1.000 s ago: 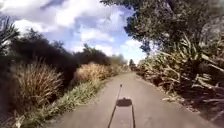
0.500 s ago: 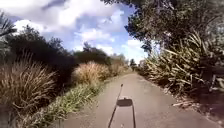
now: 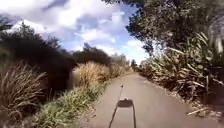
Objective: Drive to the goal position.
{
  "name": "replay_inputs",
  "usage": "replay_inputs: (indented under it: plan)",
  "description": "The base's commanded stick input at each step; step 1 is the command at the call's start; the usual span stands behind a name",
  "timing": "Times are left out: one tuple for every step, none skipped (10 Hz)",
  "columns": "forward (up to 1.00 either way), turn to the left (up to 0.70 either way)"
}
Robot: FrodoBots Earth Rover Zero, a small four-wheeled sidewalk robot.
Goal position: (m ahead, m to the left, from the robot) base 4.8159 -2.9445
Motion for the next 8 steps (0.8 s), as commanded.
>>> replay_inputs:
  plan:
    - [0.7, 0.0]
    - [0.7, 0.0]
    - [0.7, 0.0]
    - [0.7, 0.0]
    - [0.7, 0.0]
    - [0.7, 0.0]
    - [0.7, 0.0]
    - [0.7, 0.0]
